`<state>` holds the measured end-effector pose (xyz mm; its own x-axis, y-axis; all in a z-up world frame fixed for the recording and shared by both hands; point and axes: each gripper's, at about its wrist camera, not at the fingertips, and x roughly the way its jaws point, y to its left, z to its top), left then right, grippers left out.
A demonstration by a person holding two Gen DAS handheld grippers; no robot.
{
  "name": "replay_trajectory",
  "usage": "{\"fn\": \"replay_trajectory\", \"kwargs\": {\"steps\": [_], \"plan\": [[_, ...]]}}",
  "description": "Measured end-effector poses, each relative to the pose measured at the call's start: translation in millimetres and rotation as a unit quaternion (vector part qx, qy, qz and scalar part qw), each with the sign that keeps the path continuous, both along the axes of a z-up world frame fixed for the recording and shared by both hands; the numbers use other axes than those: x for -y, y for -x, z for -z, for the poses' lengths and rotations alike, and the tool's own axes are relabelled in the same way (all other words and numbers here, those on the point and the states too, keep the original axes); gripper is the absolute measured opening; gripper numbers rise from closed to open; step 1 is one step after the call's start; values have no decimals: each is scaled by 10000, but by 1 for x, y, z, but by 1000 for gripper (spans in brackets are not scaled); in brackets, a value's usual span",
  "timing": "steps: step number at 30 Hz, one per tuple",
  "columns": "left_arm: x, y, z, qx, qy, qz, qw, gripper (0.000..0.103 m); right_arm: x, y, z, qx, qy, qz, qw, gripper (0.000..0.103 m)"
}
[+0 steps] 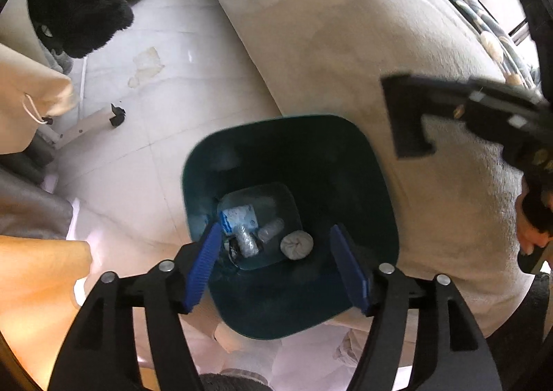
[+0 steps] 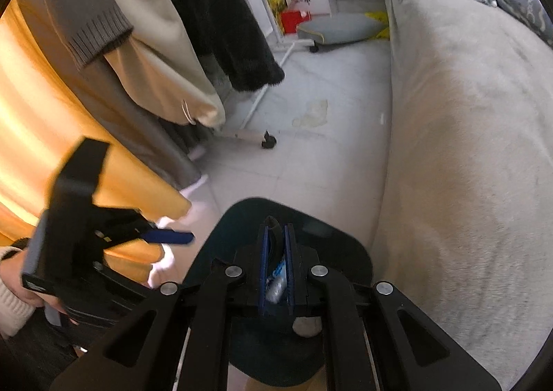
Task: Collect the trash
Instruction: 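Carry the bubble wrap and black clip with both tools over the green bin, then open the left tool over the bin while the right tool releases the black clip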
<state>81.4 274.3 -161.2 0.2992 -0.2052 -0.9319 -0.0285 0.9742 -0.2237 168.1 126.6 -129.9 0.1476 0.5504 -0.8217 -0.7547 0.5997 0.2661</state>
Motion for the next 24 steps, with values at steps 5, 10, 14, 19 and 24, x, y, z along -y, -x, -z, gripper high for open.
{"fn": "replay_trajectory", "kwargs": {"steps": [5,10,14,19,24], "plan": [[-14,4,-11,364,-37,-80,9993,84,-12,1,20,-168,258,-22,9995,9],[-28,7,-23,768,-174,-165,9968,91,-22,3,40,-356,457,-65,9983,9],[-39,9,-29,941,-187,-243,9951,93,-26,4,50,-422,597,-120,9972,9],[-51,14,-34,1133,-80,-423,9926,94,-31,5,66,-549,805,-169,9951,9],[-54,15,-44,1372,45,-479,9894,96,-37,6,80,-714,956,-181,9927,9]]}}
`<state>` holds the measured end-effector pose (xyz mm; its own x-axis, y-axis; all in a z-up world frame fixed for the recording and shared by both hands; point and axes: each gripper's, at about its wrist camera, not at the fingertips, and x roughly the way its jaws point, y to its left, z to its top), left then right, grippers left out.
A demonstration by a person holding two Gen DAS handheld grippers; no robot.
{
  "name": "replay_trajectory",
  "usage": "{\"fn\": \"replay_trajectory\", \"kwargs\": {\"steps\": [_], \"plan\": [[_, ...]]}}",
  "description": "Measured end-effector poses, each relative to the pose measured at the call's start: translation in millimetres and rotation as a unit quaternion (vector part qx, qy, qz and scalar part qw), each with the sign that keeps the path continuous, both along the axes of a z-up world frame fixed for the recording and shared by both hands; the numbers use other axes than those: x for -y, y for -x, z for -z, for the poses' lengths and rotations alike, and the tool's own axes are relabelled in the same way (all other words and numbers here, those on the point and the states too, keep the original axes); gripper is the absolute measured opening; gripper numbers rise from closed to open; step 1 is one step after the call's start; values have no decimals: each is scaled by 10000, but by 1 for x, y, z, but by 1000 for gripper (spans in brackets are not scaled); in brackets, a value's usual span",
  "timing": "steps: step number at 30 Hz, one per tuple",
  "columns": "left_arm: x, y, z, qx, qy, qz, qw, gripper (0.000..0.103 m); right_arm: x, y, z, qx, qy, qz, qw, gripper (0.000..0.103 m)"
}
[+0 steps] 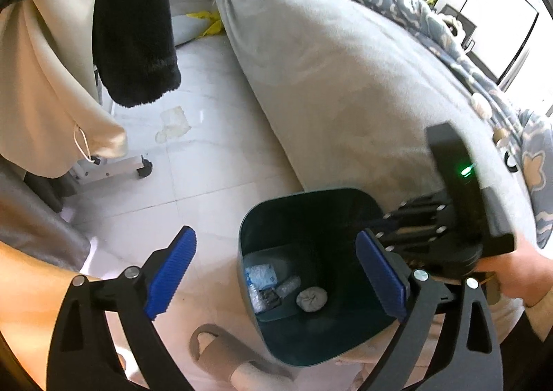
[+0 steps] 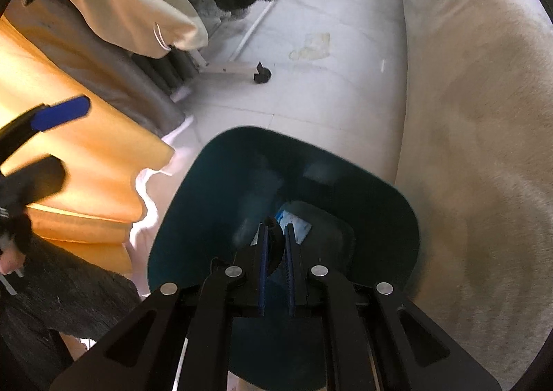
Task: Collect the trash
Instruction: 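Open the left tool over the bin while the right tool releases the black clip, then move both open tools back toward the tape rolls on the bed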
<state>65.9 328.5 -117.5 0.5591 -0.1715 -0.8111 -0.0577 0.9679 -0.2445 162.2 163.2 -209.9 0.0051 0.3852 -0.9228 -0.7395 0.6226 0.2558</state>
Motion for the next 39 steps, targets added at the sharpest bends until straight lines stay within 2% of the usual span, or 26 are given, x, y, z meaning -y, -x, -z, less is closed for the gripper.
{"fn": "replay_trajectory", "kwargs": {"steps": [10,12,13,14,15,18,22,28,33,39], "plan": [[-8,2,-21,504,260,-91,9984,96,-5,7,22,-233,389,-155,9988,11],[-9,3,-25,587,278,-95,9978,96,-4,7,24,-262,466,-182,9984,14],[-10,3,-28,654,293,-110,9974,96,-4,9,25,-291,499,-198,9981,26],[-10,3,-31,719,316,-126,9968,96,-5,9,26,-307,525,-215,9979,45],[-10,4,-34,773,335,-135,9964,96,-5,10,26,-294,534,-236,9979,51],[-9,4,-47,1012,300,-186,9942,96,-7,13,23,-271,529,-301,9978,52],[-7,5,-64,1334,240,-357,9901,96,-5,15,9,-156,412,-298,9986,52],[-2,-2,-81,1495,284,-524,9870,96,5,14,-17,-34,101,-178,9998,53],[4,-7,-95,1685,302,-616,9833,97,18,12,-45,231,-175,-125,9995,61],[27,-15,-109,1872,67,-585,9805,98,39,8,-79,545,-524,-15,9971,70]]}}
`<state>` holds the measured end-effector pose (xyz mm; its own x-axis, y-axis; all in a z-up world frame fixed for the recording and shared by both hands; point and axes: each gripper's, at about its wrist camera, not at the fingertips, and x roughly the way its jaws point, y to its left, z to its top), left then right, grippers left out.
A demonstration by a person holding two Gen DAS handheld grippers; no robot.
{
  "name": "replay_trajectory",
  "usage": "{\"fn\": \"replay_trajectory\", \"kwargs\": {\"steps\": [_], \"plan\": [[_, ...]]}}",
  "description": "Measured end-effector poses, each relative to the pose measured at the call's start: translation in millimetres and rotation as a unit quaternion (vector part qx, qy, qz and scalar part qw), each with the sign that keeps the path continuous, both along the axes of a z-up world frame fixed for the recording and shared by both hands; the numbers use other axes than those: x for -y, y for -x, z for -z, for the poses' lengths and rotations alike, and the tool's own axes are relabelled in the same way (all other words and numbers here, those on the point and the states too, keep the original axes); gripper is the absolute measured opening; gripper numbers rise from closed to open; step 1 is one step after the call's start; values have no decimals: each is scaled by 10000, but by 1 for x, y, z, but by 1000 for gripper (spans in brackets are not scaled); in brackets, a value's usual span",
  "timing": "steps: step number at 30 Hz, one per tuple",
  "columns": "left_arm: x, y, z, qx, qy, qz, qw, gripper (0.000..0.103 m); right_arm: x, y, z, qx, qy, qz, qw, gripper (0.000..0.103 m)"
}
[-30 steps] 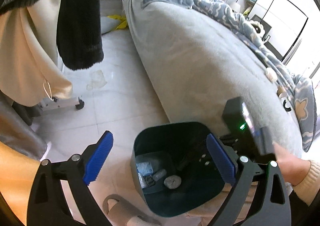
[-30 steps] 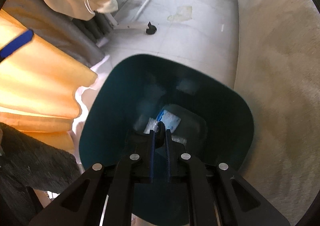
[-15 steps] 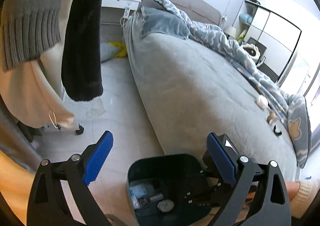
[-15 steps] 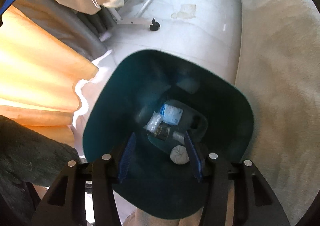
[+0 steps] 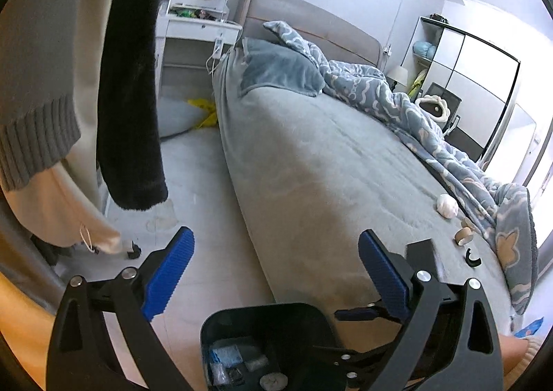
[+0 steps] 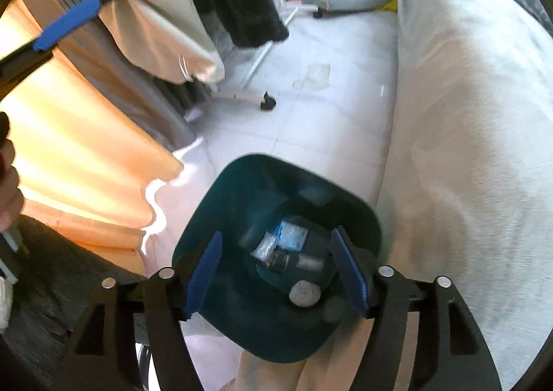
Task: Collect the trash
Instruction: 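Move both open tools back toward the tape rolls on the bed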
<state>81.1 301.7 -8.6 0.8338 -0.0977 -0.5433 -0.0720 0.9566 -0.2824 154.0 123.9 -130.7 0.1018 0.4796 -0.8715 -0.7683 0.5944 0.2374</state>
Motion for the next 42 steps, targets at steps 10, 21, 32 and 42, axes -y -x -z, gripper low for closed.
{"fn": "replay_trajectory", "kwargs": {"steps": [10,21,32,42], "plan": [[46,-13,-20,183,-25,19,9998,98,58,-12,-51,696,-554,462,9950,85],[104,-37,-34,254,-359,210,9988,98,129,-36,-91,1382,-988,1102,9793,92],[161,-66,-36,294,-598,531,9964,98,198,-65,-98,1862,-826,1693,9643,97],[207,-98,-32,270,-593,847,9943,98,257,-90,-100,2017,-748,2203,9514,97]]}}
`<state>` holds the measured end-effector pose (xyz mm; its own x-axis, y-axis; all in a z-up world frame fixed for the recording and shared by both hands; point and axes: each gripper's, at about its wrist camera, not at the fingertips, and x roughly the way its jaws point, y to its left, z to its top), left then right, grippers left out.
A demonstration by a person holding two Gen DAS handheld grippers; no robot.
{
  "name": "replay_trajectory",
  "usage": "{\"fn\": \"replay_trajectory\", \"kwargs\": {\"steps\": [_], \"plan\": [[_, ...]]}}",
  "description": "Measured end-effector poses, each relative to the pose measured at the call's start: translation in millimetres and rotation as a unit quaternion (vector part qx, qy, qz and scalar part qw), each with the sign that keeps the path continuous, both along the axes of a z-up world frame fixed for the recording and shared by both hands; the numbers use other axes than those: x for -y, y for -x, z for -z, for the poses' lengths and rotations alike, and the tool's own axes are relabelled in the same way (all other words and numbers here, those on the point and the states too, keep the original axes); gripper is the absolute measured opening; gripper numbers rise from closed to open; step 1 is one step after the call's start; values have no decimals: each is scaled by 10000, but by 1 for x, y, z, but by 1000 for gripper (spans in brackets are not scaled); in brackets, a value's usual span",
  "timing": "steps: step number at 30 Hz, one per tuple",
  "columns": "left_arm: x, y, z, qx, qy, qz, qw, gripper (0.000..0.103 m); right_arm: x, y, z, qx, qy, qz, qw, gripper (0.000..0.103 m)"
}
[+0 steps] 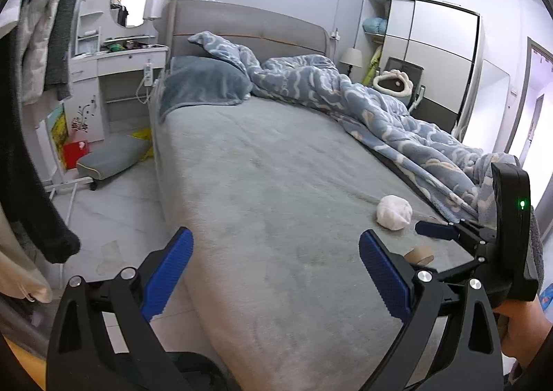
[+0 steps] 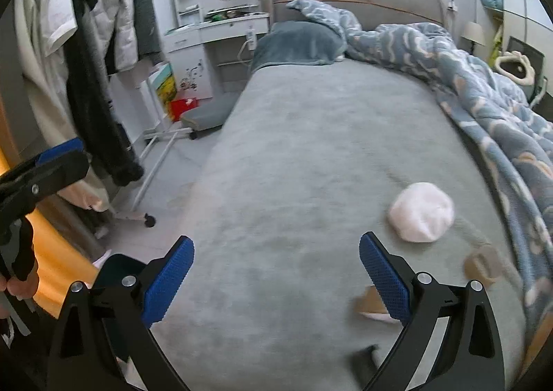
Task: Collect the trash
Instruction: 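Move both open tools back toward the tape rolls on the bed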
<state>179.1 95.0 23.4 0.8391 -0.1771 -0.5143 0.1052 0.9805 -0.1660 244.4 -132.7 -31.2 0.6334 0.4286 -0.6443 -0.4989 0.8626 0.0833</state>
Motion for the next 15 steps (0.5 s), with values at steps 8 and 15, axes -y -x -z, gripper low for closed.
{"fn": "replay_trajectory", "kwargs": {"steps": [8,15], "plan": [[43,-25,9,-85,42,331,9994,98,48,-23,7,-10,91,333,9994,98],[84,-40,21,-177,31,684,9975,98,88,-39,14,-61,100,592,9982,98]]}}
